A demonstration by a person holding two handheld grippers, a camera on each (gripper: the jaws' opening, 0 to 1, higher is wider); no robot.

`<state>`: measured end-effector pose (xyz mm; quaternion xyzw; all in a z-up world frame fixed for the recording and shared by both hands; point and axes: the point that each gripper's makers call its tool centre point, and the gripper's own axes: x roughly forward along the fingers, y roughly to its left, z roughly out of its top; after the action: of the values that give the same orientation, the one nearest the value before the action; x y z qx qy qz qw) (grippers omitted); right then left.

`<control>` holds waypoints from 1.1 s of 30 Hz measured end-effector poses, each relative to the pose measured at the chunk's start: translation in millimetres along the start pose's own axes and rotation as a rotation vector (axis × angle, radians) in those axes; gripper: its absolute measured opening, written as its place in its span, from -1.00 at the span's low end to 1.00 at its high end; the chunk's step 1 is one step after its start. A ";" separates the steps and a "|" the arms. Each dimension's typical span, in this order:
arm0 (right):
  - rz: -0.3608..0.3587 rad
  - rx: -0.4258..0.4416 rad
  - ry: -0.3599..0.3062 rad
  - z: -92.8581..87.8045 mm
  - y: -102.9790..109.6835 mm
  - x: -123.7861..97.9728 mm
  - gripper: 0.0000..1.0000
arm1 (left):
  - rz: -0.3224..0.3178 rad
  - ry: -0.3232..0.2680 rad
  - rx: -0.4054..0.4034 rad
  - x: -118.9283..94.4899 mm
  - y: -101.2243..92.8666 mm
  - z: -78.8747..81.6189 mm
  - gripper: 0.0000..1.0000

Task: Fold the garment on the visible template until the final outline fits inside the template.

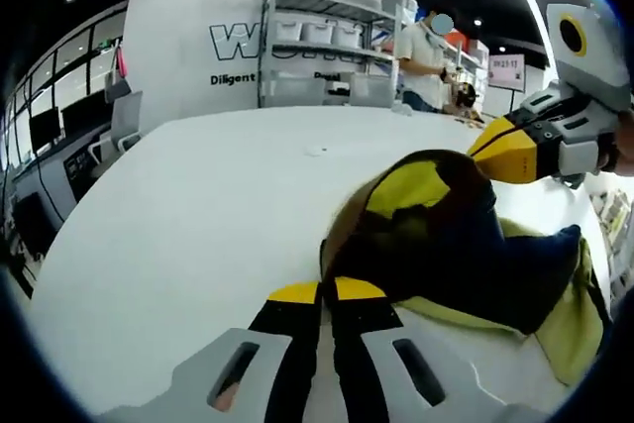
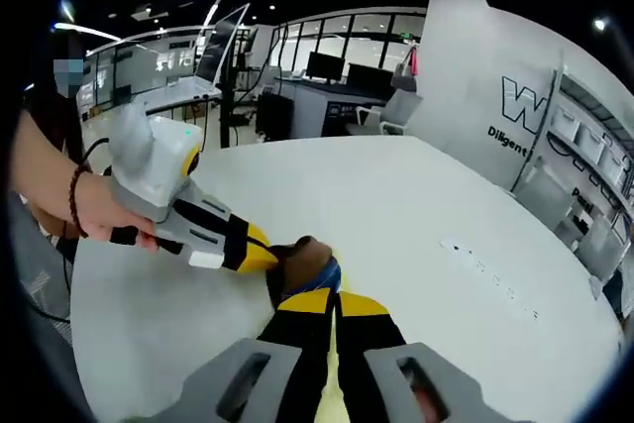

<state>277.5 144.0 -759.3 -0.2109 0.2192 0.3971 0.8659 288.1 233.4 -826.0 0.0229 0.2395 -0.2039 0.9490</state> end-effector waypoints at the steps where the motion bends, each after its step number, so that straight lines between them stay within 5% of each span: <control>1: -0.003 0.000 0.000 -0.6 -1.8 -1.1 -1.00 | -0.002 -0.010 0.000 -0.7 0.0 3.7 -1.00; 17: -0.083 0.032 0.003 -15.0 -41.8 -17.0 -1.00 | -0.063 -0.020 0.045 -6.9 -8.2 38.5 -1.00; 22: -0.112 0.034 0.014 -23.8 -59.8 -22.8 -1.00 | -0.094 -0.022 0.150 -0.4 -17.4 54.9 -1.00; 33: -0.162 0.033 0.050 -43.9 -96.7 -28.1 -1.00 | -0.152 0.009 0.217 25.0 -36.6 74.7 -1.00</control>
<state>327.1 46.0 -761.2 -0.2233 0.2294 0.3165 0.8929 326.9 179.9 -769.5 0.1078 0.2212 -0.3000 0.9216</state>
